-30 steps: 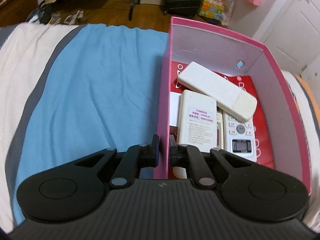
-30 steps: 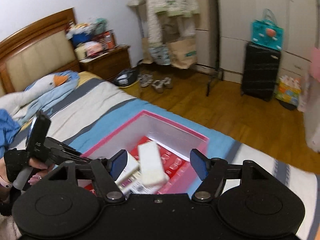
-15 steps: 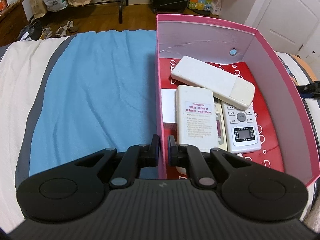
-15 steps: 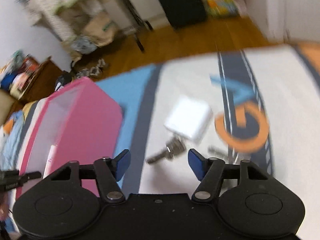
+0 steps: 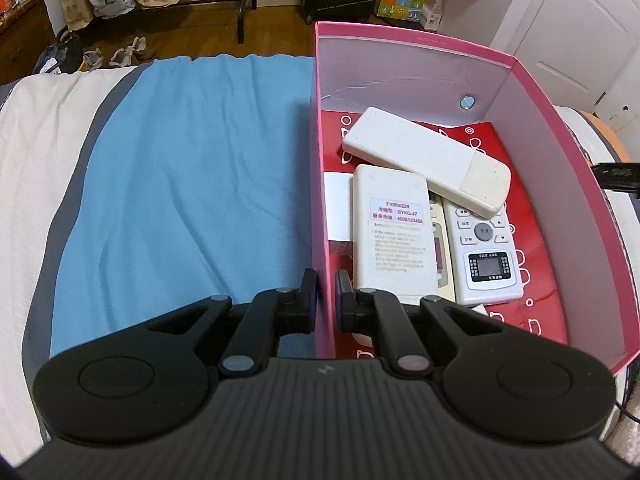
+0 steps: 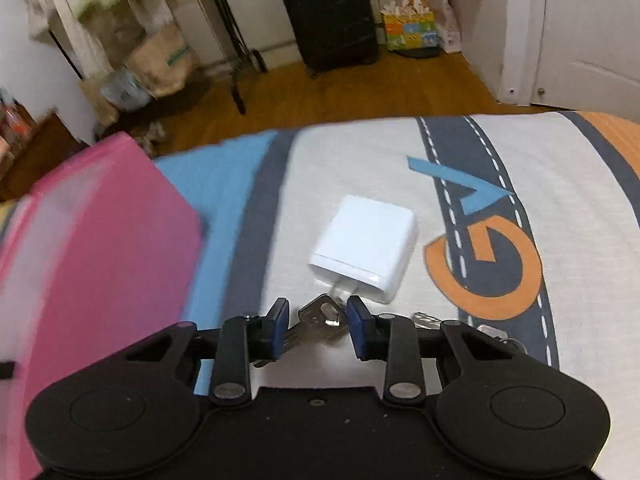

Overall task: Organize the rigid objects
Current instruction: 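Carry the silver keys into the pink box and release them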

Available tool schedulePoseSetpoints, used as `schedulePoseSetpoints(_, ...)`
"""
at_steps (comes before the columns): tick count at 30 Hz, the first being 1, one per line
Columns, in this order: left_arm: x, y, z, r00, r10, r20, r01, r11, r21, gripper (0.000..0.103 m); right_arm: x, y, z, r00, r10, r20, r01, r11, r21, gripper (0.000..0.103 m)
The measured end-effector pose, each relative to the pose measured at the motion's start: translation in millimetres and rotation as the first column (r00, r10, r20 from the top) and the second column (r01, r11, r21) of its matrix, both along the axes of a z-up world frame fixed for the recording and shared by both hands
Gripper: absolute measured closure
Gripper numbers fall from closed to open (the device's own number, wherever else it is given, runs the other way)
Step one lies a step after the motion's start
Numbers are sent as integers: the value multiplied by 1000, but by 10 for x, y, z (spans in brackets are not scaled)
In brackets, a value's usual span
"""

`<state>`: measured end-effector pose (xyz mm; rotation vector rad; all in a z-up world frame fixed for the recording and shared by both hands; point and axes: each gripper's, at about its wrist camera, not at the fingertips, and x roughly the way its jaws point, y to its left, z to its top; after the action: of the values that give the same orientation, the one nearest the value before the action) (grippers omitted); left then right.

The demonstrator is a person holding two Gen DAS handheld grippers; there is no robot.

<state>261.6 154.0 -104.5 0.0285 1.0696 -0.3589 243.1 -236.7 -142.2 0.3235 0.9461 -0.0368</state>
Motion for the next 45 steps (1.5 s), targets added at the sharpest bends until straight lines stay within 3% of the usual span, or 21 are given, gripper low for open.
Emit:
schedulePoseSetpoints(6,-7,-6,-2,1000,9,-9,-9,1000,3,95,-193,-71,235,997,5,76,-16,989,148,67)
schedulePoseSetpoints(10,-5,2,0,1000,12,-12,-12,1000,1,95,-268,80,449,987,50,152,-75,984,164,67)
schedulePoseSetpoints(14,1,33,16,1000,18,-17,-19,1000,-10,95,-385,251,896,958,128,256,-174,971,165,67)
schedulePoseSetpoints(17,-3,45,15,1000,20,-17,-20,1000,-14,95,-413,493,1145,925,216,312,-283,940,189,67)
schedulePoseSetpoints(21,-16,41,16,1000,13,-10,-13,1000,-9,95,-322,903,1156,912,297,284,-368,897,243,67)
schedulePoseSetpoints(27,-8,50,2,1000,17,-9,-17,1000,-21,95,21,1629,773,901,405,156,-432,872,229,67)
schedulePoseSetpoints(34,7,74,-31,999,31,-25,-32,999,-41,95,334,2050,282,927,374,-34,-360,912,195,64)
schedulePoseSetpoints(38,-1,86,-30,999,31,-23,-32,998,-47,96,241,2014,360,943,334,-3,-327,925,193,46)
schedulePoseSetpoints(41,8,78,-32,999,31,-21,-32,998,-45,95,110,1851,530,945,326,34,-326,929,176,45)
schedulePoseSetpoints(45,6,78,-32,999,37,-23,-38,998,-46,95,-125,1583,813,936,339,92,-346,934,84,39)
